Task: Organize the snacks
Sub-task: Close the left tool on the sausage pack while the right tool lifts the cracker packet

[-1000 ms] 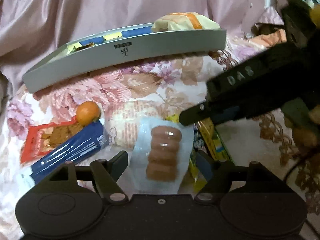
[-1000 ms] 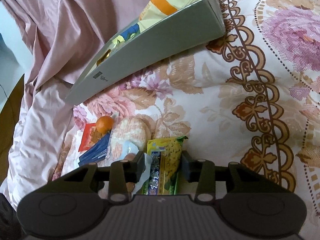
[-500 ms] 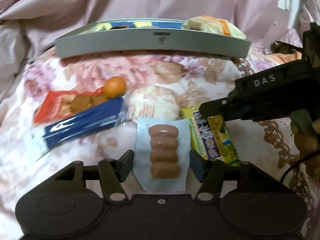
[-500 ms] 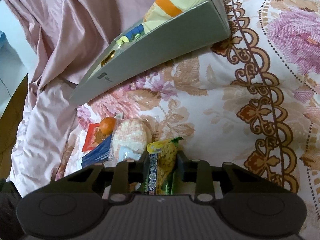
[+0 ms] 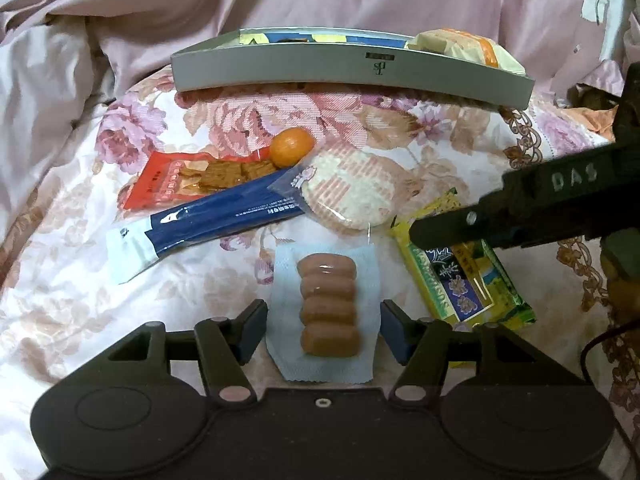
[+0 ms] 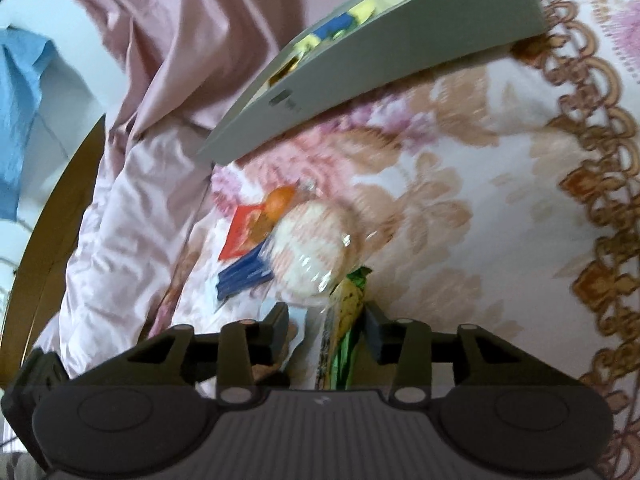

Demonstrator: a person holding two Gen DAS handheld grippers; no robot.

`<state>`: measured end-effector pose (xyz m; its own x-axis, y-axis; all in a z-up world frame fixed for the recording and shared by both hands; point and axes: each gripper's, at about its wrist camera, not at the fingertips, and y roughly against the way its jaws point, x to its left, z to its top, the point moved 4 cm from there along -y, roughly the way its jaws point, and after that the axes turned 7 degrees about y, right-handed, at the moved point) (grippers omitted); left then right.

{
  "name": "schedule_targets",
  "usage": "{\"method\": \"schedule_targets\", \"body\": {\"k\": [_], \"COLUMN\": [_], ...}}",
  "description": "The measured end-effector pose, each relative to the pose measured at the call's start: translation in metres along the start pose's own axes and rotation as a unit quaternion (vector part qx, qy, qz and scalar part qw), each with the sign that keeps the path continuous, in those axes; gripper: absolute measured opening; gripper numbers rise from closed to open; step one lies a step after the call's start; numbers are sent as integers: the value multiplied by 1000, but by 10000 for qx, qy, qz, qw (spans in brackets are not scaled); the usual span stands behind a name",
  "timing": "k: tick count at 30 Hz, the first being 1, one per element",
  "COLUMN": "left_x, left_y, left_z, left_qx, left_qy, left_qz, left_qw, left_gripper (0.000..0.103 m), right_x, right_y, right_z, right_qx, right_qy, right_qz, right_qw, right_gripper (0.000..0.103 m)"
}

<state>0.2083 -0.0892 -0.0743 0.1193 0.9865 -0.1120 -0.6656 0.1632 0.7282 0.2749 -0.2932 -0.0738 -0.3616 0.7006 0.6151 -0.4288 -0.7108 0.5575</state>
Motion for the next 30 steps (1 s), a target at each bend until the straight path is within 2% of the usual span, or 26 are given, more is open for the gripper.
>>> {"method": "schedule_targets", "body": {"k": [3,5,8,10,13,14,17,23,30], "left_x": [6,8,7,5,4,4,5,2,-3], "left_y": [-4,-6,-9,-10,-11,-10,-10,-6,1], "left_z": [-2,-4,-5,-6,-5,-5,-4,-6,-5], "left_qx": [67,41,8,-73,-162,-164,-168,-268,-413], "left_qy": [139,169,67,-29,-141,-157,-136,-200,-189], "left_qz": [-143,-280,-357,-257,-112,-115,-121,-18,161], "left_qw": [9998,9995,9993,9996,9997,9997,9997,9994,9988], "left_gripper": [68,78,84,80,65,64,62,60,57], "right_x": [9,13,20,23,24,23,24,46,56], "right_y": [-5,-9,-12,-12,-11,-10,-10,-19,-13], "right_z": [-4,-7,-12,-14,-15,-15,-17,-30,-32], "right_qx": [111,216,341,362,339,330,308,441,169], "right_qy": [256,387,655,834,927,934,1000,1762,2102], "right_qz": [-99,-156,-266,-397,-583,-635,-727,-1069,-1440], "right_qw": [9996,9989,9969,9951,9934,9931,9919,9775,9669], "right_gripper": [47,47,45,39,25,21,21,21,16]}}
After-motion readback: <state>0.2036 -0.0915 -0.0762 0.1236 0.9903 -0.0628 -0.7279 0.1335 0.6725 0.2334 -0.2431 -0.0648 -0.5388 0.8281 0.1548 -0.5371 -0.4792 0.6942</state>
